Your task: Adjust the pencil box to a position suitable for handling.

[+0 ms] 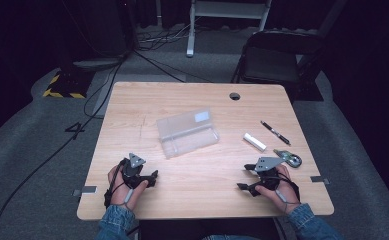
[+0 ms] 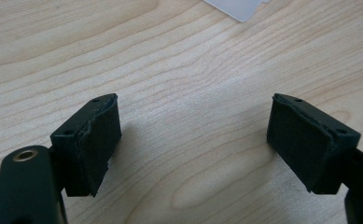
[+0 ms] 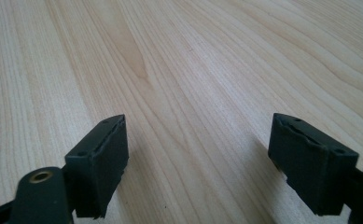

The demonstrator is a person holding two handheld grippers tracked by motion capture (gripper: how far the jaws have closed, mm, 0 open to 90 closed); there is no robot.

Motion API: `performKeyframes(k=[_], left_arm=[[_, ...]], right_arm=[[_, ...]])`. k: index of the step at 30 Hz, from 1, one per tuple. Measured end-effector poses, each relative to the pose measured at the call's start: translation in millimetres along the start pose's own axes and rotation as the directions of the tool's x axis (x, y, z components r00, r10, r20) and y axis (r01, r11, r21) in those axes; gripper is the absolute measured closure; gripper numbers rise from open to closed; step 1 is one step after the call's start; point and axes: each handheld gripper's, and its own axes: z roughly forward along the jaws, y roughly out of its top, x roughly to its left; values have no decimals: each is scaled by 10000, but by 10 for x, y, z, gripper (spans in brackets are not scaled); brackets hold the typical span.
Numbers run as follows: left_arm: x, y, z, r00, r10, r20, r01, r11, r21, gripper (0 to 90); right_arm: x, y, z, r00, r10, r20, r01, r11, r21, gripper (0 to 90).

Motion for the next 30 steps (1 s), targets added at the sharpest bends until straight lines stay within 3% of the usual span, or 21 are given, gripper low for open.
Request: performKeyframes(k=[4,6,11,20,30], left_arm=[[25,-4,-26,10000,-26,12,26,10000,37,197],[54,6,-66,9997,-249,2,249,9996,89,242],[110,71,-163,9985,-547,76,549,9982,-232,257],[64,263,-263,9993,-281,252,298,9970,-712,273],[7,471,-229,9989,-36,457,81,9951,-988,277]], right_arm=[[0,4,3,10000,52,33,-52,10000,1,204],[-3,7,7,10000,66,40,-66,10000,5,204],[-2,8,7,10000,71,39,-71,10000,7,204],[-2,8,8,10000,62,46,-62,10000,1,204],[-2,7,8,10000,54,50,-54,10000,-4,204]])
